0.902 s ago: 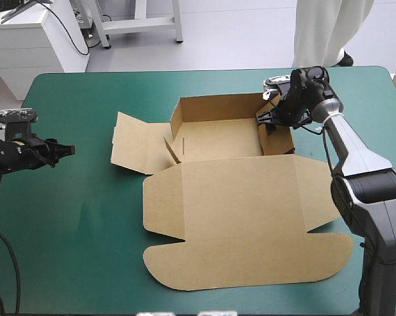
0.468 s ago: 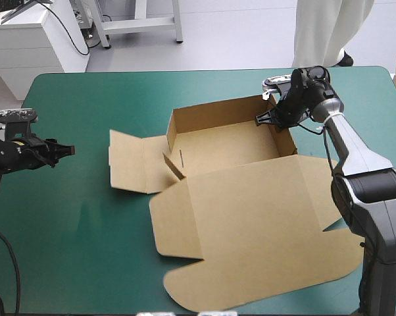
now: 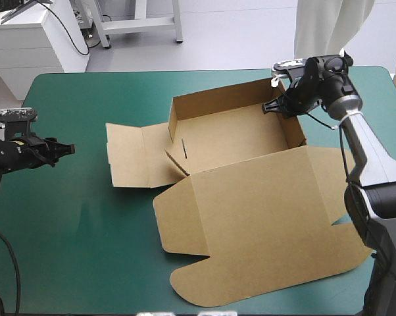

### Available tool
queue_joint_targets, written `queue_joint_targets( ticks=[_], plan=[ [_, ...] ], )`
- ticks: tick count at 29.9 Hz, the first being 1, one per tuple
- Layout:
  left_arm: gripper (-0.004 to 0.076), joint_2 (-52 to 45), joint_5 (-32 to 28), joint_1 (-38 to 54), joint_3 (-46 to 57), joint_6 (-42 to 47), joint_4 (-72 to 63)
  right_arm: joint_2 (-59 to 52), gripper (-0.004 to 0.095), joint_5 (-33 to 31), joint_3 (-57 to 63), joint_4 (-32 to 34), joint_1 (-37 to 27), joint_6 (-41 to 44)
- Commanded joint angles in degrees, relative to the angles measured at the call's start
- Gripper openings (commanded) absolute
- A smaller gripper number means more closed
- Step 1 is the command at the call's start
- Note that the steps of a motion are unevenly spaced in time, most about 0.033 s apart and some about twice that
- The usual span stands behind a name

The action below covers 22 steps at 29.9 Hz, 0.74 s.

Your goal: Fold the box

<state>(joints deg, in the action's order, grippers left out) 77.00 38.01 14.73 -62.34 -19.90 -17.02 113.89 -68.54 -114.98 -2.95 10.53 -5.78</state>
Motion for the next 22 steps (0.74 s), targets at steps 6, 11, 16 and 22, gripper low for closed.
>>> queue_joint_targets(
  ticks=[6,11,16,22],
  plan=[
    [0.0326,-1.0,-4.2,0.0,-1.6,0.2,1.4,-12.6,-0.0023,2.5,-1.6,-5.9,-6.5,-1.5],
    [0.0326,1.0,-4.3,0.0,-1.6,0.2,-2.8,-17.1,-0.0023,2.9,-1.6,-15.4,-11.1,-4.2],
    [0.0326,3.5,-3.6,0.0,-1.6,-4.9,-11.6,-20.1,-0.0023,2.9,-1.6,-23.3,-14.1,-6.6],
    [0.0326,4.6,0.0,-0.8,-1.6,-16.0,-28.0,-20.8,-0.0023,3.4,-1.6,-27.0,-14.3,-6.6]
  ],
)
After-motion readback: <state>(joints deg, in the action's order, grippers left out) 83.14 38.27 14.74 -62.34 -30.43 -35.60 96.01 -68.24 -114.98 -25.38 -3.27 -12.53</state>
